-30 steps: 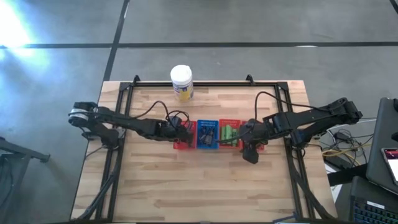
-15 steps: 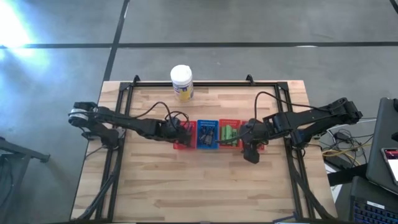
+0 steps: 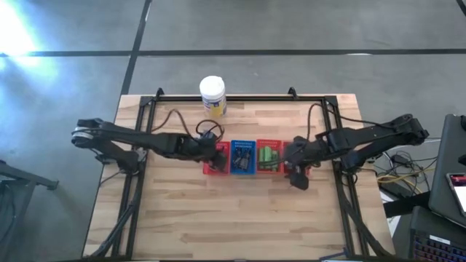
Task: Pick & Place Travel size toiletries
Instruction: Return to Home Position
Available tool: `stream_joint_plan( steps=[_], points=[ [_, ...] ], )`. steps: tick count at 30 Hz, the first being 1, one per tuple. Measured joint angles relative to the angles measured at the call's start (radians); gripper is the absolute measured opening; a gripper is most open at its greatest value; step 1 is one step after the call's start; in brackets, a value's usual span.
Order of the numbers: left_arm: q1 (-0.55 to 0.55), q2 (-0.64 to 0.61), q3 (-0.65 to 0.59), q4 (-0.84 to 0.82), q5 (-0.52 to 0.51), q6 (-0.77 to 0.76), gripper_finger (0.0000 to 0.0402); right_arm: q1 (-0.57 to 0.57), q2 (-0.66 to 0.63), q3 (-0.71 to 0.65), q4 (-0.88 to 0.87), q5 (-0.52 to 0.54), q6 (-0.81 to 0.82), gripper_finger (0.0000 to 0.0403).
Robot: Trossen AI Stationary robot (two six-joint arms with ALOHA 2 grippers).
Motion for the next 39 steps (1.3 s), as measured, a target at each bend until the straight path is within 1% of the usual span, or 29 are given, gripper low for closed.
stream_joint_plan(
  steps=[2, 4, 5, 6, 9, 13, 15, 16, 18, 21, 23, 25, 27, 29, 31, 35, 37, 39],
  points=[
    [-0.003, -0.027, 0.028, 0.002, 0.013, 0.079, 0.0170, -0.010, -0.027, 0.000, -0.012, 0.000, -0.008, 0.0342],
    [-0.003, -0.054, 0.047, -0.001, 0.051, 0.135, 0.0170, -0.028, -0.055, 0.001, -0.024, 0.000, -0.009, 0.0336],
    [-0.003, -0.069, 0.056, -0.001, 0.082, 0.139, 0.0170, -0.037, -0.071, 0.004, -0.036, 0.000, 0.038, 0.0332],
    [-0.003, -0.081, 0.064, -0.001, 0.092, 0.144, 0.0170, -0.041, -0.089, 0.006, -0.044, -0.002, 0.097, 0.0329],
    [-0.003, -0.119, 0.076, 0.009, 0.094, 0.199, 0.0170, -0.043, -0.153, 0.005, -0.036, -0.049, 0.108, 0.0319],
    [0.016, -0.171, 0.041, 0.039, 0.107, 0.283, 0.0170, -0.055, -0.259, -0.009, 0.047, -0.065, 0.075, 0.0306],
    [0.053, -0.191, -0.007, 0.068, 0.145, 0.314, 0.0170, -0.076, -0.318, -0.037, 0.105, -0.074, 0.040, 0.0300],
    [0.078, -0.199, -0.043, 0.112, 0.176, 0.320, 0.0170, -0.092, -0.350, -0.060, 0.139, -0.082, 0.034, 0.0296],
    [0.128, -0.214, -0.131, 0.264, 0.291, 0.345, 0.0170, -0.139, -0.420, -0.125, 0.217, -0.125, 0.038, 0.0290],
    [0.172, -0.230, -0.271, 0.629, 0.486, 0.378, 0.0169, -0.214, -0.527, -0.248, 0.342, -0.254, 0.066, 0.0281],
    [0.187, -0.247, -0.354, 0.841, 0.539, 0.386, 0.0170, -0.247, -0.597, -0.329, 0.424, -0.321, 0.092, 0.0276],
    [0.205, -0.277, -0.425, 0.960, 0.541, 0.384, 0.0170, -0.261, -0.660, -0.398, 0.481, -0.346, 0.127, 0.0271],
    [0.224, -0.326, -0.488, 1.000, 0.529, 0.376, 0.0170, -0.268, -0.730, -0.452, 0.512, -0.344, 0.147, 0.0266],
    [0.239, -0.393, -0.547, 0.997, 0.514, 0.373, 0.0170, -0.270, -0.801, -0.495, 0.527, -0.331, 0.160, 0.0260],
    [0.252, -0.469, -0.608, 0.993, 0.499, 0.372, 0.0170, -0.269, -0.879, -0.522, 0.536, -0.297, 0.169, 0.0255],
    [0.266, -0.640, -0.716, 0.994, 0.474, 0.370, 0.0170, -0.270, -1.049, -0.560, 0.536, -0.183, 0.155, 0.0243],
    [0.266, -0.728, -0.766, 0.999, 0.459, 0.374, 0.0170, -0.269, -1.138, -0.579, 0.535, -0.157, 0.121, 0.0238],
    [0.266, -0.808, -0.817, 0.999, 0.447, 0.369, 0.0170, -0.269, -1.216, -0.604, 0.538, -0.157, 0.090, 0.0233]
  ],
)
